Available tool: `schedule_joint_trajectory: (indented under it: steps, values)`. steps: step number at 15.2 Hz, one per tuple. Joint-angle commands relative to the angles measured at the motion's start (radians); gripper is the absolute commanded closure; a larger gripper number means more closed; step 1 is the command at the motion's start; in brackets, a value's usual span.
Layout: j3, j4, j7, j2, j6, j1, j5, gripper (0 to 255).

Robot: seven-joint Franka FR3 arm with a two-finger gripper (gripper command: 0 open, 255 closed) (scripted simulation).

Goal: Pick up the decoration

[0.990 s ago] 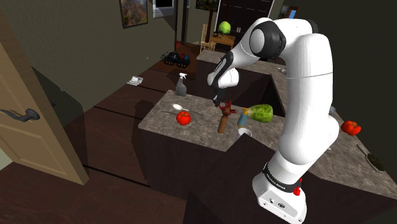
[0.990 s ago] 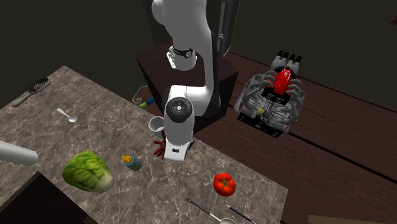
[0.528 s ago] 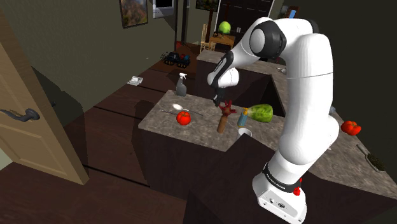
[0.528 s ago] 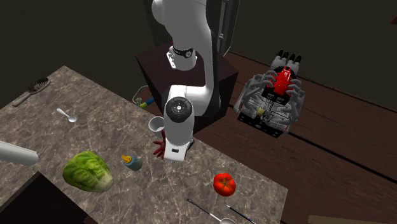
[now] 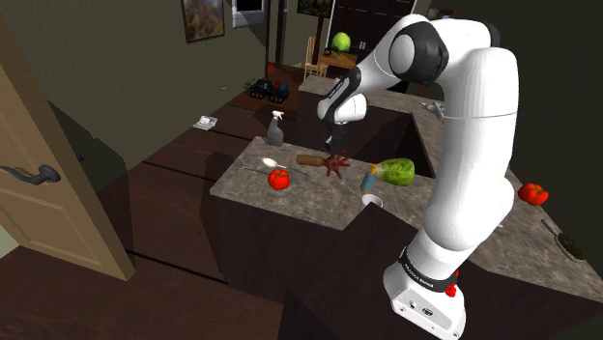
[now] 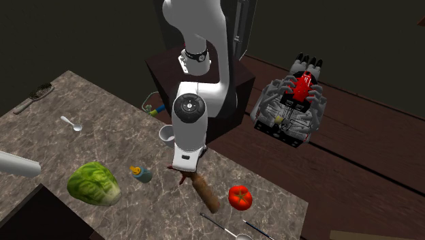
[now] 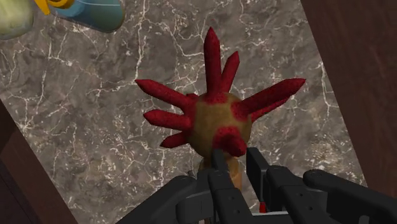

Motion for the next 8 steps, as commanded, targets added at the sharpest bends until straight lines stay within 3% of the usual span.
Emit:
schedule_joint_trajectory:
  steps: [1,8]
  values:
    - [-0.006,-0.002,0.004,-0.021,-0.018,0.005,-0.008,255]
    - [-0.020,0.003,0.014,-0.073,-0.074,0.017,-0.030,255]
